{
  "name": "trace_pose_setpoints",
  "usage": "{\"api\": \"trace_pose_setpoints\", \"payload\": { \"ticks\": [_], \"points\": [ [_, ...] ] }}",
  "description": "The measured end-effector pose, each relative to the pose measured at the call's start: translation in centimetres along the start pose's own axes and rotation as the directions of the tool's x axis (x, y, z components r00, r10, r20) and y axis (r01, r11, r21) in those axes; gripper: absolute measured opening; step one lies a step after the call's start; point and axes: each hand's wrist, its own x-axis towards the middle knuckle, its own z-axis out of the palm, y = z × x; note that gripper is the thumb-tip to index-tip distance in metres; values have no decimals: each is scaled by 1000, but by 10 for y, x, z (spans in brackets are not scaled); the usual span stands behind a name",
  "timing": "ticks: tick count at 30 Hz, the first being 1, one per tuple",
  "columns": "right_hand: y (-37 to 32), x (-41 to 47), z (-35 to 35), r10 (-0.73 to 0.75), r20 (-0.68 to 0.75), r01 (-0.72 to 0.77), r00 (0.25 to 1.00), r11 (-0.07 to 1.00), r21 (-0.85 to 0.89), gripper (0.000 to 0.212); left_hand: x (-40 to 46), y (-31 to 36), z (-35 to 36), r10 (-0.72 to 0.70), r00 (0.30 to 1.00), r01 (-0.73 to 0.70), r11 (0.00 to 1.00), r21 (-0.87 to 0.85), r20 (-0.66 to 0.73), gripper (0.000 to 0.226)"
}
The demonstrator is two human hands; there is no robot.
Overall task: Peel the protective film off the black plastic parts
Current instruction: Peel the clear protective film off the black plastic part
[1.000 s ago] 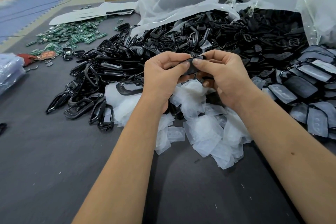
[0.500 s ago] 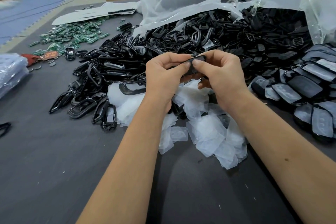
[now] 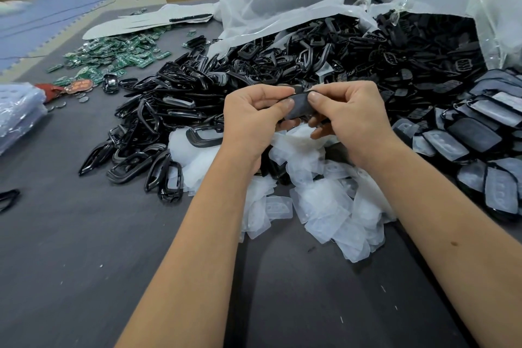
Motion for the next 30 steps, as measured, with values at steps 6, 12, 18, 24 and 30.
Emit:
{"api": "trace_pose_setpoints", "payload": {
  "ticks": [6,12,18,24,30],
  "points": [
    [3,3,-5,-108,-18,103,994,978,-184,9,-1,-2,0,14,1000,-14,999,34,16,17],
    [1,-1,-13,-309,64,314,949,901,-300,10,0,-2,0,-2,999,3,1000,-19,35,16],
    [-1,-1,-19,-351,233,410,907,862,-297,15,5,4,-10,-176,984,180,971,-160,38,11],
    [-4,1,-18,-404,190,446,895,829,-337,12,6,11,-15,-316,936,350,879,-323,154,36],
    [-10,-1,-4,91,84,-104,992,981,167,13,2,8,-3,-239,966,258,889,-379,96,11]
  ]
}}
